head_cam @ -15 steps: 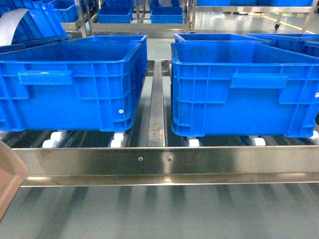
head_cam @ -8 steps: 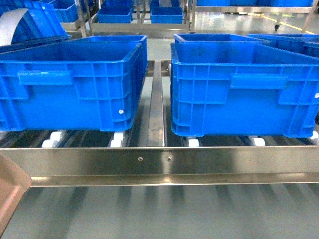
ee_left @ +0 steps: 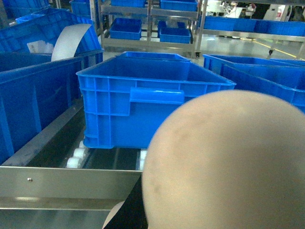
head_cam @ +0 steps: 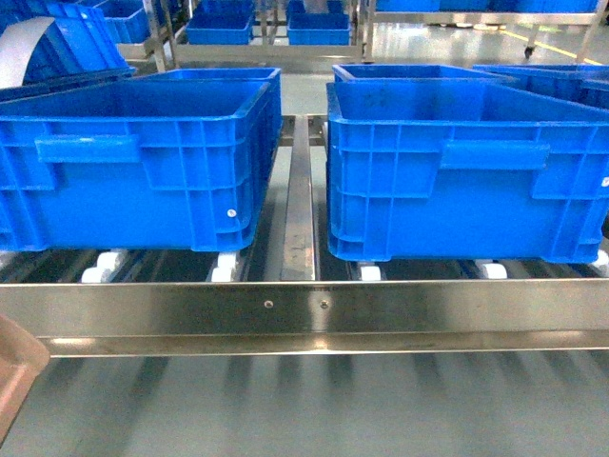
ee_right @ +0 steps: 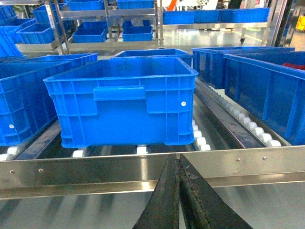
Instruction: Place part in tray to right shelf
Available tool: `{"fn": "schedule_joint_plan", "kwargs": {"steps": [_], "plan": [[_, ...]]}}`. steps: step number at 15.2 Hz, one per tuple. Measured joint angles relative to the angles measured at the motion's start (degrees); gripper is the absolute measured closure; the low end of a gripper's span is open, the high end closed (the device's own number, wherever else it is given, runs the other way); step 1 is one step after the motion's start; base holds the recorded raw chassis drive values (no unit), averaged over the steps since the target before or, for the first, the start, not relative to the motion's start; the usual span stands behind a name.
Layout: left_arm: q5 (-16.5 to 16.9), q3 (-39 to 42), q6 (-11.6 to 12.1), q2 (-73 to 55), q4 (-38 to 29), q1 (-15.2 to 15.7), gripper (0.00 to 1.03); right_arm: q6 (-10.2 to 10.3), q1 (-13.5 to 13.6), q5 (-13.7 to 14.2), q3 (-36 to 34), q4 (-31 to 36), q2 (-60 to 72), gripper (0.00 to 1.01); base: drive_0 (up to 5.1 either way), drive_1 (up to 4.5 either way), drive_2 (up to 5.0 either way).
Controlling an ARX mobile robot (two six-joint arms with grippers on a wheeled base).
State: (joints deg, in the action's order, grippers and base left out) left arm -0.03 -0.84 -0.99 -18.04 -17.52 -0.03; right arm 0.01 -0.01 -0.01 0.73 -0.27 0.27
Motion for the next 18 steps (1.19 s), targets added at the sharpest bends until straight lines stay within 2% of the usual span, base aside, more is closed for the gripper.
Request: {"fn": "schedule_joint_plan", "kwargs": {"steps": [6, 7, 8, 9, 10, 16, 17, 18], "plan": [[0.0, 0.0, 0.0, 7.8, 7.6, 0.0, 0.89, 0.0, 0.0, 0.0, 0.0, 0.0, 0.0, 0.99, 0.0, 0.0, 0.0], [0.0, 0.0, 0.0, 10.1, 10.6, 0.0, 0.89, 0.0, 0.0, 0.0, 0.0, 0.0, 0.0, 0.99, 0.0, 0.0, 0.0], [0.0, 0.0, 0.0, 16.6, 19.3, 0.0, 0.89, 0.0, 0.0, 0.0, 0.0, 0.0, 0.0, 0.99, 0.0, 0.0, 0.0], [-0.1, -0.1, 0.0, 17.5, 16.6, 0.0, 0.89, 0.0, 0.0, 0.0, 0.0, 0.1, 0.0, 0.99, 0.0, 0.0, 0.0], [0.0, -0.1, 0.0, 17.5, 18.4, 0.0, 0.89, 0.0, 0.0, 0.1, 0.0, -0.1, 0.0, 0.99, 0.0, 0.0, 0.0], [0.0, -0.1, 0.0, 17.5, 18.1, 0.0, 0.89, 0.0, 0.0, 0.0, 0.0, 0.0, 0.0, 0.99, 0.0, 0.0, 0.0], [0.0, -0.1, 0.0, 17.5, 18.1, 0.0, 0.89, 0.0, 0.0, 0.0, 0.0, 0.0, 0.0, 0.95, 0.0, 0.0, 0.0], [0.0, -0.1, 0.0, 17.5, 18.0, 0.0, 0.89, 0.0, 0.0, 0.0, 0.0, 0.0, 0.0, 0.84, 0.0, 0.0, 0.0]]}}
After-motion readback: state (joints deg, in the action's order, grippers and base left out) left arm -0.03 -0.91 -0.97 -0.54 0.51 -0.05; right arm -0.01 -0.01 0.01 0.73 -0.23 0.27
